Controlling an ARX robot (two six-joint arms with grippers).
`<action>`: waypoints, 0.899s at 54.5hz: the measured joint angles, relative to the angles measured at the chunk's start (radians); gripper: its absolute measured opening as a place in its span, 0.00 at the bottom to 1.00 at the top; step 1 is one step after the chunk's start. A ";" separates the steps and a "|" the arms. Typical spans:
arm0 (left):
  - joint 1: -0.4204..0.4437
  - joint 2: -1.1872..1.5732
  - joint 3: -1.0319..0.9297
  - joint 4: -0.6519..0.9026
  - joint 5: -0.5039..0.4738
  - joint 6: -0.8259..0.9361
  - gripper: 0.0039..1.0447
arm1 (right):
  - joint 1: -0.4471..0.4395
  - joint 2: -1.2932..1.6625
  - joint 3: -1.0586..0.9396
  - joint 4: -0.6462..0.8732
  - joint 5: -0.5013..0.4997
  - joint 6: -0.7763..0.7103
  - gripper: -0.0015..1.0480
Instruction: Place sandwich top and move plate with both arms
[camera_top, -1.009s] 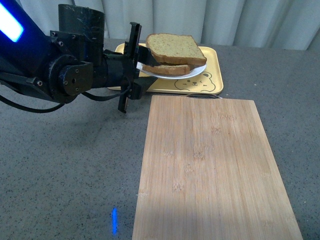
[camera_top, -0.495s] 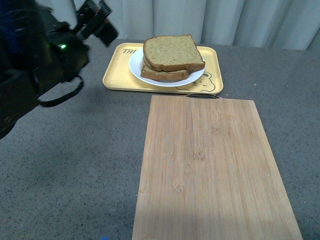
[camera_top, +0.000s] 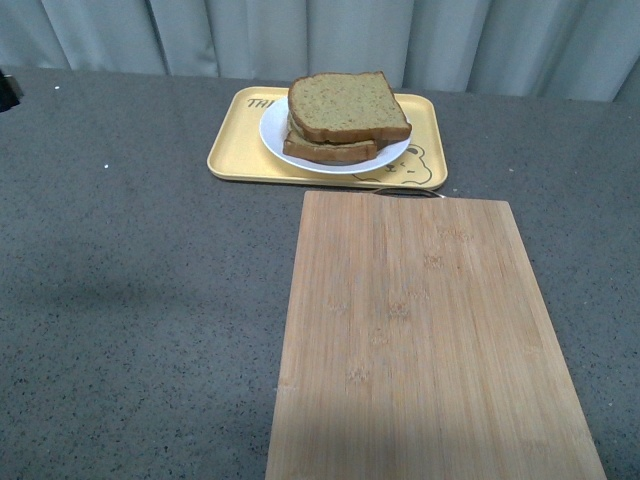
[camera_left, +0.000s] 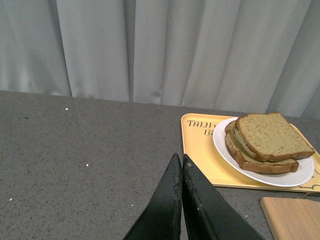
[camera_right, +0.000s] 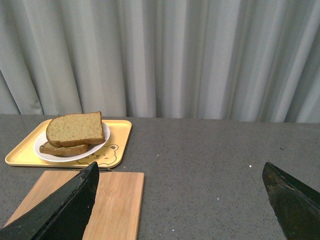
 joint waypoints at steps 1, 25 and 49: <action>0.002 -0.018 -0.011 -0.005 0.003 0.002 0.03 | 0.000 0.000 0.000 0.000 0.000 0.000 0.91; 0.110 -0.629 -0.222 -0.413 0.101 0.013 0.03 | 0.000 0.000 0.000 0.000 0.000 0.000 0.91; 0.110 -0.999 -0.273 -0.716 0.103 0.014 0.03 | 0.000 0.000 0.000 0.000 0.000 0.000 0.91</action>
